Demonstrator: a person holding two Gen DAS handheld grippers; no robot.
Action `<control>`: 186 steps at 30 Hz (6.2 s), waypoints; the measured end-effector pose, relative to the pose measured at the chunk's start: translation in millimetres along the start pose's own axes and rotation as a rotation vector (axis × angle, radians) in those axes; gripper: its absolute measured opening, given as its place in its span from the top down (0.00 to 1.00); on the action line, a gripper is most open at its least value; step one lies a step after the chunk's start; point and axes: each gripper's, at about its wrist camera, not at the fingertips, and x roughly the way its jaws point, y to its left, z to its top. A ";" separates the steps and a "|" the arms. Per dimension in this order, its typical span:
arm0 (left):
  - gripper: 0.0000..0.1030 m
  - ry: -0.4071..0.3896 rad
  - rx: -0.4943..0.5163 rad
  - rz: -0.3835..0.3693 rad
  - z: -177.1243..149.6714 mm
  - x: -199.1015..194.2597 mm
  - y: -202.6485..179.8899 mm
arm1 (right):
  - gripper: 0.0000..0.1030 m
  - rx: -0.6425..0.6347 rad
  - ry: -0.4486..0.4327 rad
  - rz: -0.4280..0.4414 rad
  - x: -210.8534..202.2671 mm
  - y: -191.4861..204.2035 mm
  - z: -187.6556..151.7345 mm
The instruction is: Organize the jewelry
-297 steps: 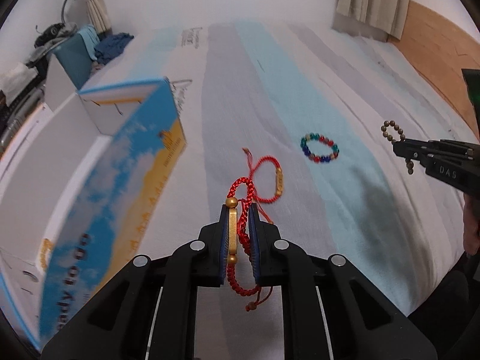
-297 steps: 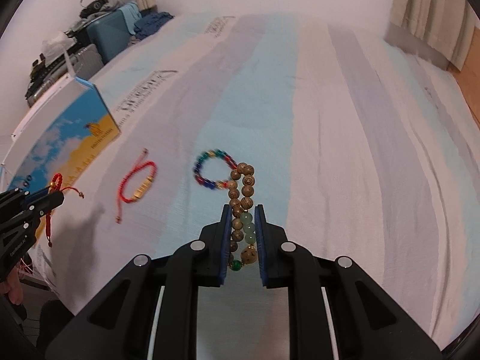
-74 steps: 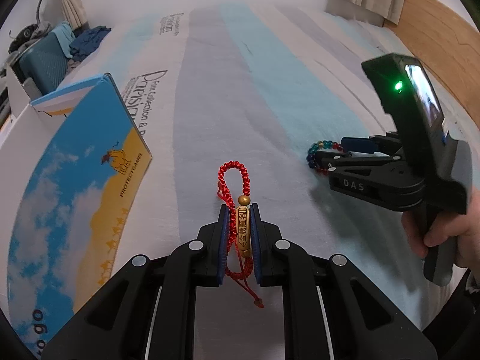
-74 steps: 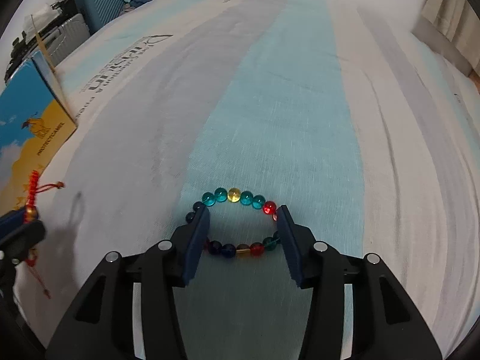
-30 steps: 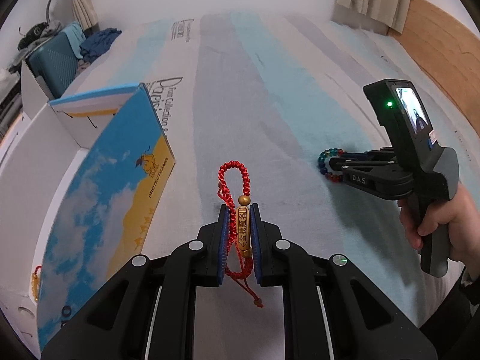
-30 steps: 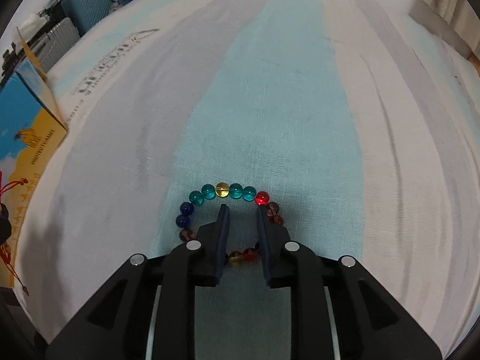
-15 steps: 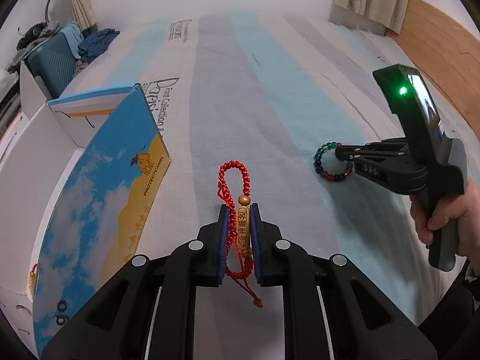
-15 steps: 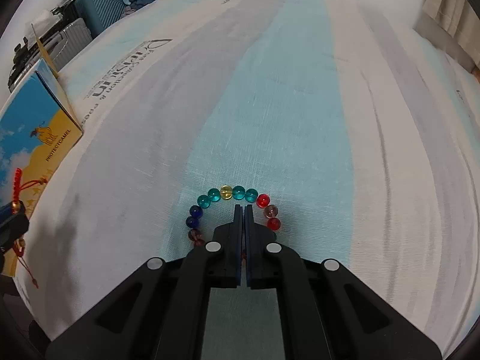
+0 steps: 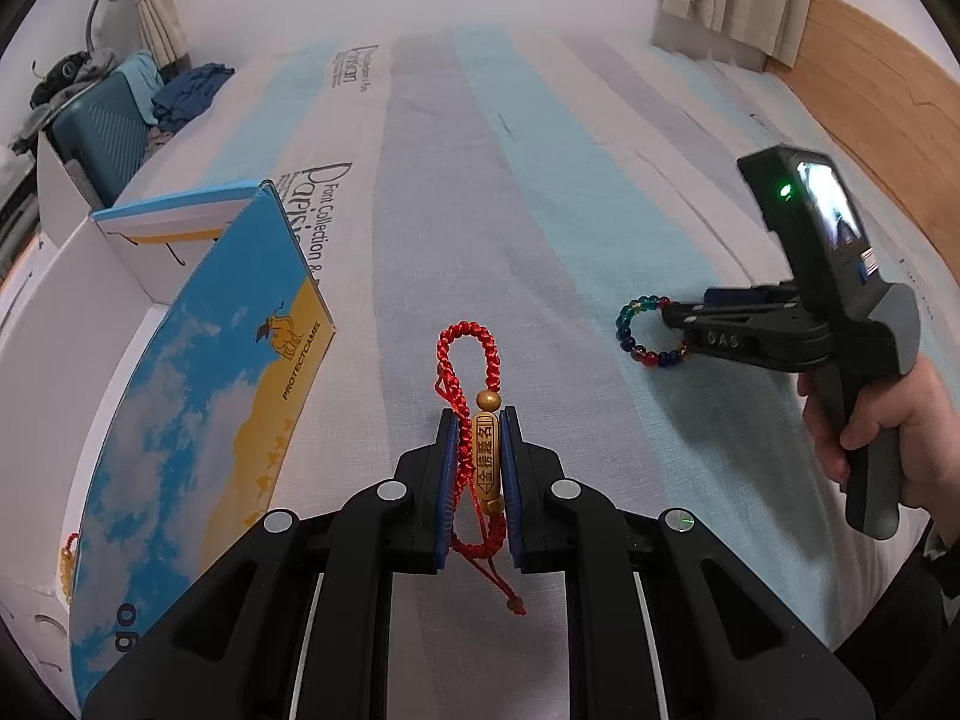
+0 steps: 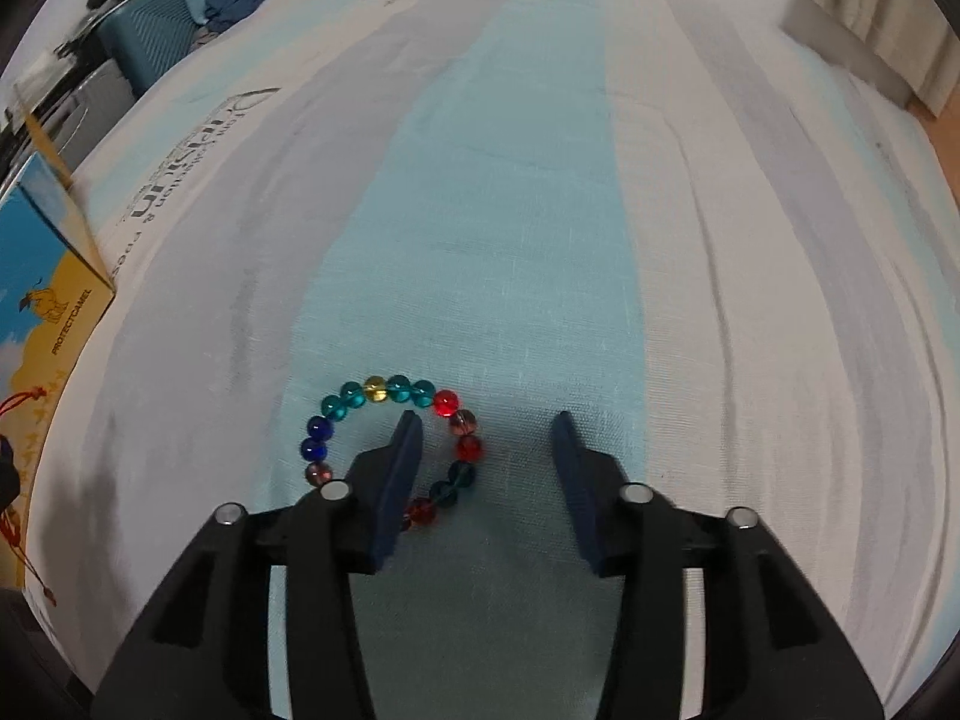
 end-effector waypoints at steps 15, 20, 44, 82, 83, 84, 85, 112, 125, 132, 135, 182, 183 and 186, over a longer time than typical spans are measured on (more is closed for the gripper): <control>0.87 0.001 0.002 0.001 0.2 -0.5 -1.0 | 0.91 -0.082 -0.038 -0.051 -4.3 16.1 -3.9; 0.87 -0.008 0.002 0.004 0.9 -6.3 -3.0 | 0.91 -0.098 -0.078 -0.049 -22.9 19.6 -5.9; 0.87 -0.096 -0.016 0.032 9.1 -73.3 -0.7 | 0.91 -0.168 -0.260 -0.012 -126.9 63.4 4.0; 0.87 -0.100 -0.259 0.204 -46.3 -176.8 203.6 | 0.91 -0.473 -0.343 0.281 -220.2 324.3 17.9; 0.87 -0.088 -0.262 0.205 -49.2 -172.1 208.3 | 0.91 -0.488 -0.321 0.285 -213.9 331.5 16.6; 0.87 -0.076 -0.263 0.205 -51.1 -167.6 212.6 | 0.91 -0.500 -0.306 0.286 -208.3 335.8 15.3; 0.87 -0.054 -0.267 0.205 -55.0 -160.2 218.8 | 0.91 -0.511 -0.290 0.285 -202.6 340.7 15.1; 0.78 0.305 -0.245 0.147 -89.3 -62.0 261.8 | 0.89 -0.595 0.052 0.235 -90.6 386.7 -0.8; 0.23 0.133 -0.272 0.256 -84.2 -106.0 248.5 | 0.44 -0.498 -0.126 0.266 -138.7 349.9 4.3; 0.06 -0.013 -0.307 0.295 -84.1 -147.6 238.4 | 0.21 -0.428 -0.285 0.274 -184.7 327.7 6.9; 0.06 -0.049 -0.310 0.316 -86.5 -164.3 227.1 | 0.13 -0.414 -0.332 0.277 -201.8 318.2 3.0; 0.06 -0.223 -0.368 0.408 -159.2 -257.7 136.6 | 0.07 -0.345 -0.459 0.204 -292.1 266.0 -134.9; 0.06 -0.225 -0.372 0.405 -158.8 -258.3 137.1 | 0.07 -0.347 -0.459 0.202 -292.0 266.0 -135.0; 0.06 -0.227 -0.373 0.406 -158.2 -260.0 138.2 | 0.07 -0.348 -0.455 0.201 -291.3 266.4 -135.6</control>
